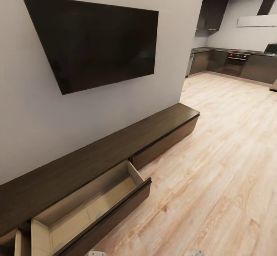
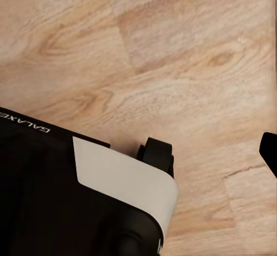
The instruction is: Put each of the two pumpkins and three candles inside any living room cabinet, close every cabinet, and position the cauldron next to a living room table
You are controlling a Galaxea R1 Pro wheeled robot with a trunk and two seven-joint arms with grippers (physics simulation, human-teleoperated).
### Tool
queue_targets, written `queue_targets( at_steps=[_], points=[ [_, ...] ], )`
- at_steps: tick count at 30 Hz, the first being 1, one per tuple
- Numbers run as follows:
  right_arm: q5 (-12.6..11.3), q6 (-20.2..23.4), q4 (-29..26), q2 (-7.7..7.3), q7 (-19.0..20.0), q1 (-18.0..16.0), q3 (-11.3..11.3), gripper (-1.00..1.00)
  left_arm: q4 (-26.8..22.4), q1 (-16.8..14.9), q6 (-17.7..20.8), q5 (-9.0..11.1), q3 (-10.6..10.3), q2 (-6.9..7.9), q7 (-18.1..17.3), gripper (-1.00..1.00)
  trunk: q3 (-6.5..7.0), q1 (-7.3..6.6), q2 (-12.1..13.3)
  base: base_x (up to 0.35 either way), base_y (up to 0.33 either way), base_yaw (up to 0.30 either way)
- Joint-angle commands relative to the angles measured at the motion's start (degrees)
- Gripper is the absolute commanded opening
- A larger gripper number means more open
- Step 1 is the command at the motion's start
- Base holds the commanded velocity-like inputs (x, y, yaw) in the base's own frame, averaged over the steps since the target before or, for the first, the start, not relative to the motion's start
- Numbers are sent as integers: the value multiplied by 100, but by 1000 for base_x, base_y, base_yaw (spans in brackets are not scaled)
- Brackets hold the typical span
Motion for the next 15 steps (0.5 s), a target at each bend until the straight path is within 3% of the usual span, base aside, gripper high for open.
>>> queue_targets(
  at_steps=[1, 15],
  points=[
    [0, -3, 0, -1, 0, 2, 0, 100, 0, 0, 0, 0, 0, 0, 0, 100, 6, 0, 0, 0, 0, -260],
    [0, -9, 0, -2, 0, 5, 0, 100, 0, 0, 1, 0, 0, 0, 0, 100, 92, 0, 0, 0, 0, -248]
  ],
)
